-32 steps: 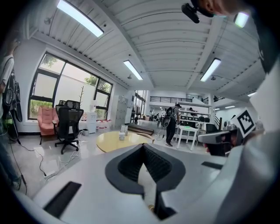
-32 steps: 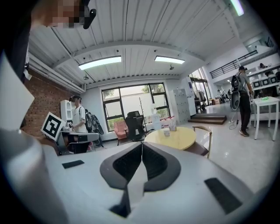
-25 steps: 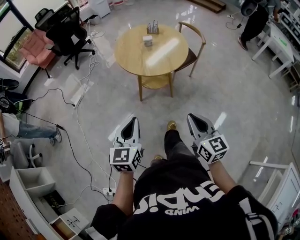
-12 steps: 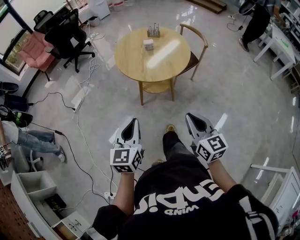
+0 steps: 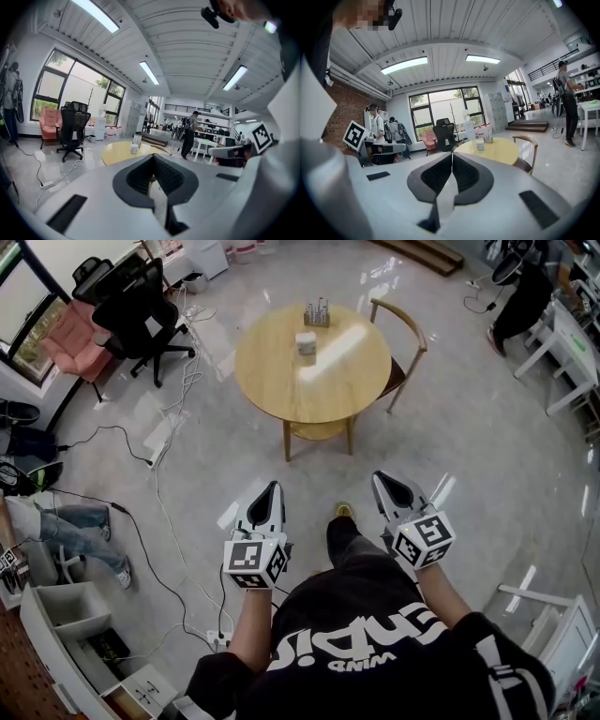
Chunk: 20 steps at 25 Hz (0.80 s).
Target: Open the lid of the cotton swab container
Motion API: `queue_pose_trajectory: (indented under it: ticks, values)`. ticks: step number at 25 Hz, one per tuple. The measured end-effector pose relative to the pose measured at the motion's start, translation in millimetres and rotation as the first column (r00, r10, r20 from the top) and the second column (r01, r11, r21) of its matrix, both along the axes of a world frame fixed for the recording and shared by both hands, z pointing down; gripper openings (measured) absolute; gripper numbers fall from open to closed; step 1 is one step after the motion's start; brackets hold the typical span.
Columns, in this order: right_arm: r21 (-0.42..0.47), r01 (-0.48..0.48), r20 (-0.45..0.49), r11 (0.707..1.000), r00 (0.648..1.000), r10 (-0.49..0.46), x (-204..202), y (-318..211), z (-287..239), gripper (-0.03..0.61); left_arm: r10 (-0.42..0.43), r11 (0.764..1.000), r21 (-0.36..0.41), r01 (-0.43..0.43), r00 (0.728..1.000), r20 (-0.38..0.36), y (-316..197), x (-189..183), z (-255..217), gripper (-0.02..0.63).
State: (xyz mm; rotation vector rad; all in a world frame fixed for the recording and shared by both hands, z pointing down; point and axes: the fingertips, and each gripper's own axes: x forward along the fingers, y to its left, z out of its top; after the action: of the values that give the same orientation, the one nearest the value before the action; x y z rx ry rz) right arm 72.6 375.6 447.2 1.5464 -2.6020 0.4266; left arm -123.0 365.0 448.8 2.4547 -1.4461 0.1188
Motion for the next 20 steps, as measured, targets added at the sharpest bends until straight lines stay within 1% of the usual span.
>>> queue_pose_trajectory:
  ticks: [7, 20]
  values:
    - [-0.003, 0.003, 0.004, 1.0, 1.0, -0.003, 8.5, -43.7, -0.2, 0.003, -0.005, 1.0, -0.001, 0.005, 1.0, -0.004, -41.8, 5.8, -4.3, 0.008]
    - [-0.019, 0.042, 0.023, 0.999, 0.999, -0.041, 33.1, -119.8, -5.6, 0.003, -0.027, 1.0, -0.011, 0.028, 1.0, 0.01, -112.5, 34.9, -15.2, 0.008]
